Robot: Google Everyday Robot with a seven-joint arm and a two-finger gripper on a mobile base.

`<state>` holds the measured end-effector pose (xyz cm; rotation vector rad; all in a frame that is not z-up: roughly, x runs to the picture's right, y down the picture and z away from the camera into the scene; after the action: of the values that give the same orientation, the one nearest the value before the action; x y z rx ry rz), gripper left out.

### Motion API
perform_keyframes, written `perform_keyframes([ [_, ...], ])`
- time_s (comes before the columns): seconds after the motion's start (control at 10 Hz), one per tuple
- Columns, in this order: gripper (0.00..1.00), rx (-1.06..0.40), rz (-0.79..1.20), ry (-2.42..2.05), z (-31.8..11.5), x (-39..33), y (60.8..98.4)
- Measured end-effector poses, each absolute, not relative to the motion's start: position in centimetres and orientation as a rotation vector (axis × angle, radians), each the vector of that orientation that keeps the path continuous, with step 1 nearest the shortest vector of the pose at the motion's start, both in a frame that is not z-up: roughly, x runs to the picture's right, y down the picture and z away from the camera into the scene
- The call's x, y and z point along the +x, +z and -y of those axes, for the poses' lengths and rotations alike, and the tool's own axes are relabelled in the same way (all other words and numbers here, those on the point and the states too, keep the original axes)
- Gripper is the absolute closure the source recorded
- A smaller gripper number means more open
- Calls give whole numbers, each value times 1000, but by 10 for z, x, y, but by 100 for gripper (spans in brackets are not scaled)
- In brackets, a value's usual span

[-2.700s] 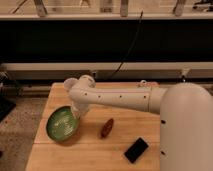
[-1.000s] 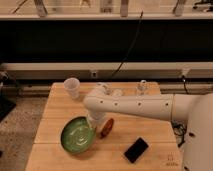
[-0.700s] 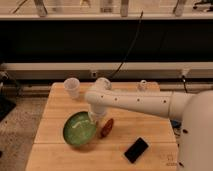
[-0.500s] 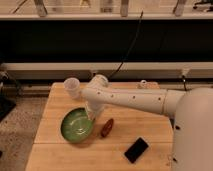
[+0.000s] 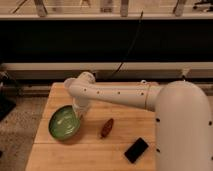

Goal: Drag the ceramic bowl in a circle

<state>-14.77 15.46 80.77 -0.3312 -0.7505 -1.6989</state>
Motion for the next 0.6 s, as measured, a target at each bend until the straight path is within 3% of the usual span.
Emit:
perform_keyframes([
  [0.6, 100, -273, 863, -1782, -194, -181, 774],
])
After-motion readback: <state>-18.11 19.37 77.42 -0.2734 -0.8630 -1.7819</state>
